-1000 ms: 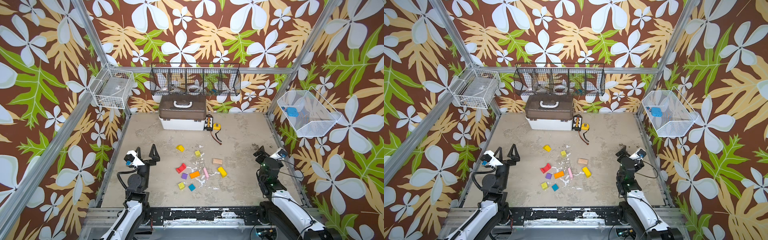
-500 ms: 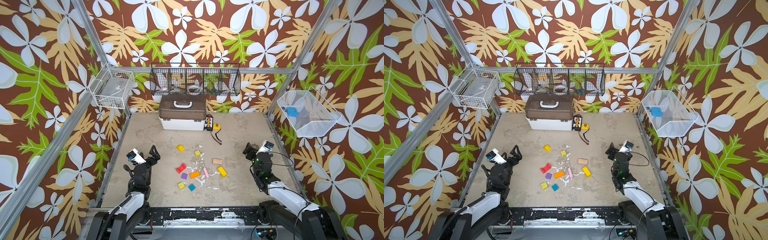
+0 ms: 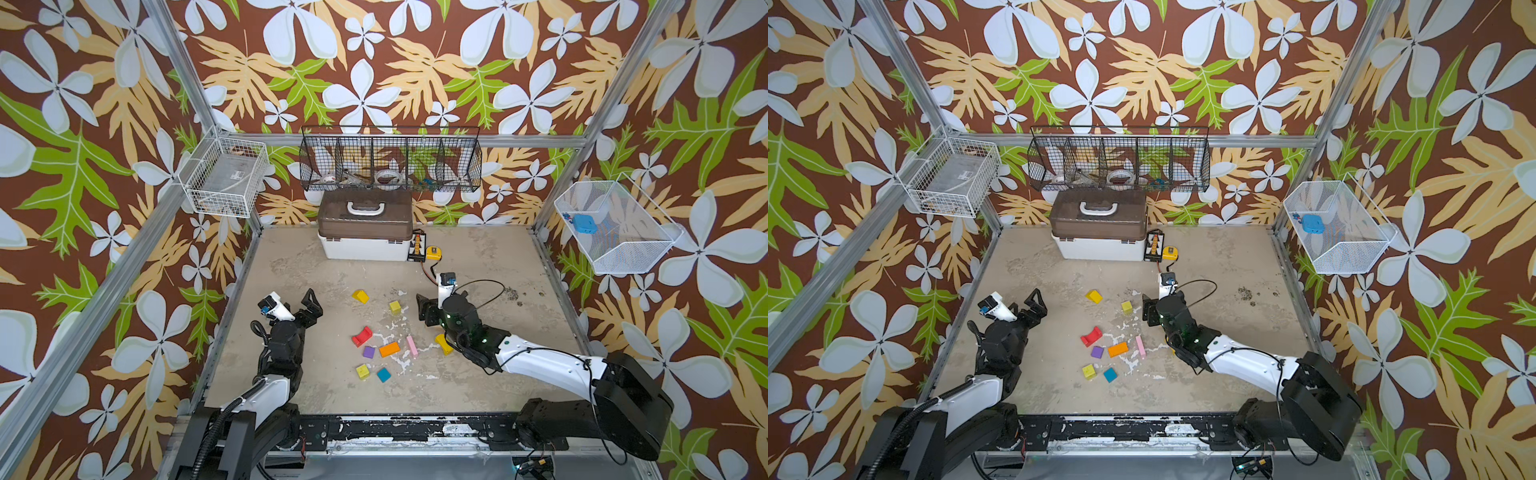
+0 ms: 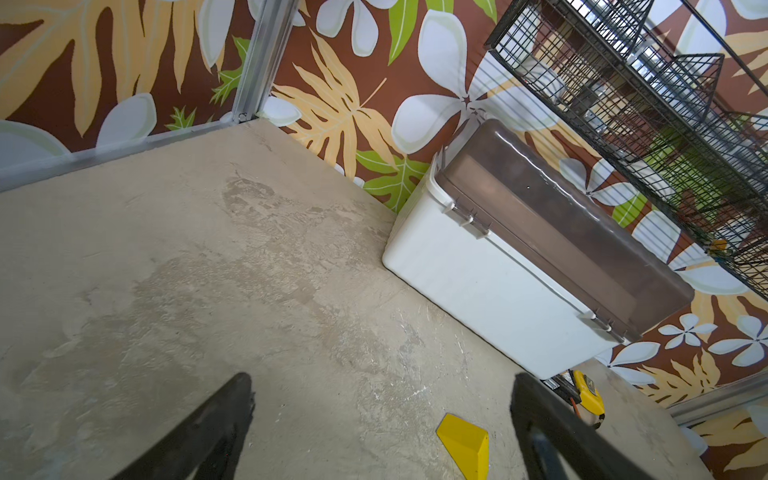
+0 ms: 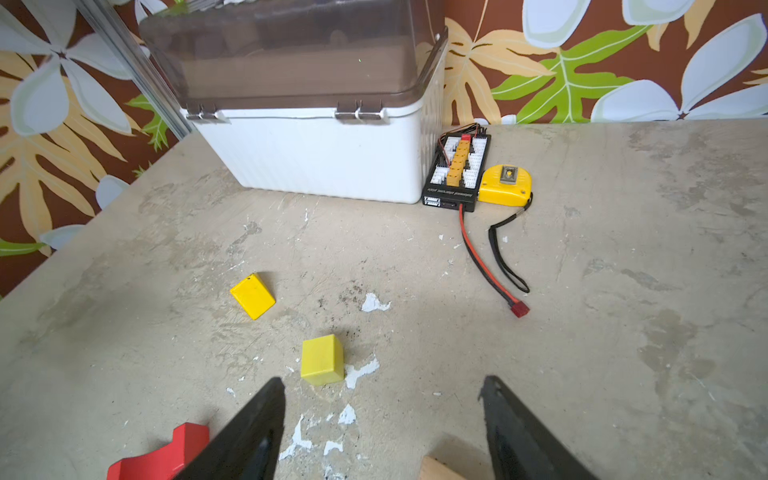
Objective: Build the wood block tower
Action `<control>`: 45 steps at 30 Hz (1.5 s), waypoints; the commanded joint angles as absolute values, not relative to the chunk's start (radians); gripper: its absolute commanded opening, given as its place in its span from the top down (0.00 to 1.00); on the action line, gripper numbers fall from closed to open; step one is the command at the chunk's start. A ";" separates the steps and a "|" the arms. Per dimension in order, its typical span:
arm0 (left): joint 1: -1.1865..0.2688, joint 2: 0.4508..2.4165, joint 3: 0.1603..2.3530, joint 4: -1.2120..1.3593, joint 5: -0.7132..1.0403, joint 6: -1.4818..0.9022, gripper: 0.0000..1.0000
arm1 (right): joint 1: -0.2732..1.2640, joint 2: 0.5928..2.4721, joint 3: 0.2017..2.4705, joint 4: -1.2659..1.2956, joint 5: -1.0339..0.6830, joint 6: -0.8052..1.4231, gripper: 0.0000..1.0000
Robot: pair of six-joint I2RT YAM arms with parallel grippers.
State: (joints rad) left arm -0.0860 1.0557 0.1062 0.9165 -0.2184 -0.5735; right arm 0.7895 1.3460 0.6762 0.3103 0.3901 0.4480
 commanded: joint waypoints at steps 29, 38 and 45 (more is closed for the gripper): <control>-0.084 1.039 0.098 0.939 -0.212 -0.580 0.02 | 0.797 1.608 0.710 0.078 0.510 0.729 0.18; -0.084 1.039 0.098 0.940 -0.213 -0.580 0.02 | 0.801 1.659 0.734 0.075 0.508 0.734 0.29; -0.084 1.039 0.098 0.940 -0.214 -0.581 0.03 | 0.829 1.670 0.742 0.060 0.549 0.746 0.30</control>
